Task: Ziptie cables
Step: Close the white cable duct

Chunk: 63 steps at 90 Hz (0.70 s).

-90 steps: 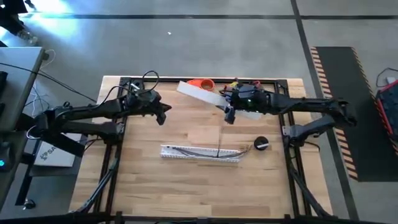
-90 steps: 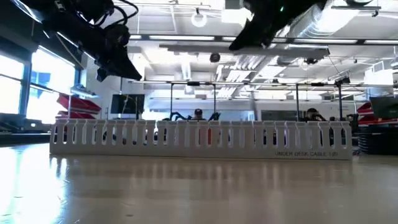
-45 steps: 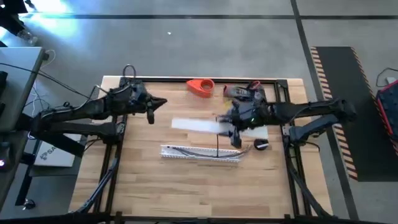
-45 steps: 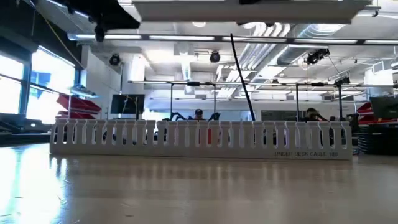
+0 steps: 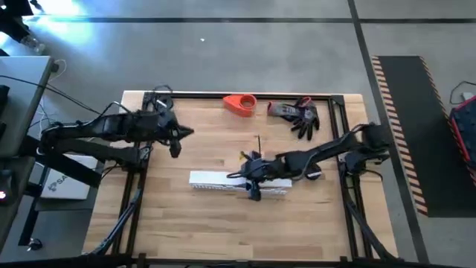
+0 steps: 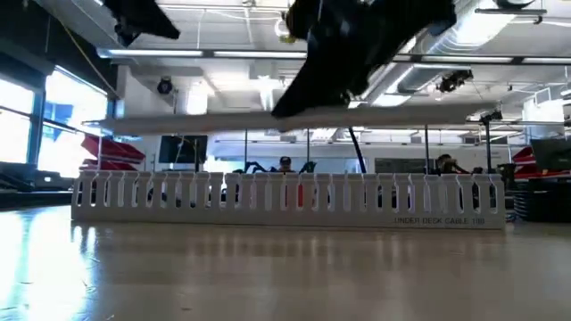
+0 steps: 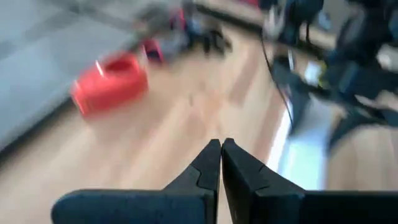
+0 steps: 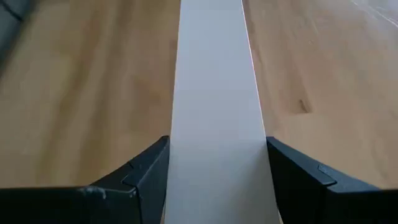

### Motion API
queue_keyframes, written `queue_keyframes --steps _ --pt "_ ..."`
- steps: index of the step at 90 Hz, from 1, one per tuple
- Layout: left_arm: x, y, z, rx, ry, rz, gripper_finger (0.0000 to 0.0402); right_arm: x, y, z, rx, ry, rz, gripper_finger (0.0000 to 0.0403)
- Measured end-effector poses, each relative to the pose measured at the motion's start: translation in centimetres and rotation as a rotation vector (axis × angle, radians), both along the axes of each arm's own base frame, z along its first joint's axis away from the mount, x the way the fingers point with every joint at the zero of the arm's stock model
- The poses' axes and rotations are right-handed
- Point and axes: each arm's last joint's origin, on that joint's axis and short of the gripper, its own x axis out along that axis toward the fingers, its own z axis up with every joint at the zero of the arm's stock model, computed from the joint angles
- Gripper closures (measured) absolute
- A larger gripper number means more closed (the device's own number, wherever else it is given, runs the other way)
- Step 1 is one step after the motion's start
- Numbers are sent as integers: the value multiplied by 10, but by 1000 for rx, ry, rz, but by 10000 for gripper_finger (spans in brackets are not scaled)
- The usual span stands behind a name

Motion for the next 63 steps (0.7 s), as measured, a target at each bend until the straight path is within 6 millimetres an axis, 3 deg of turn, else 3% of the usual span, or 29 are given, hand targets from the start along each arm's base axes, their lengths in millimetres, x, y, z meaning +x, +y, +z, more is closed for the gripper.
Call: queue_keyframes --steps 14,36,63 --pt "4 -8 -15 -61 101 29 402 4 -7 -13 -11 31 -10 194" --pt "19 -9 -30 -27 150 49 402 5 -6 -13 0 21 6 194" --pt "32 -16 -40 -41 202 12 402 7 7 -17 53 -6 4 195"
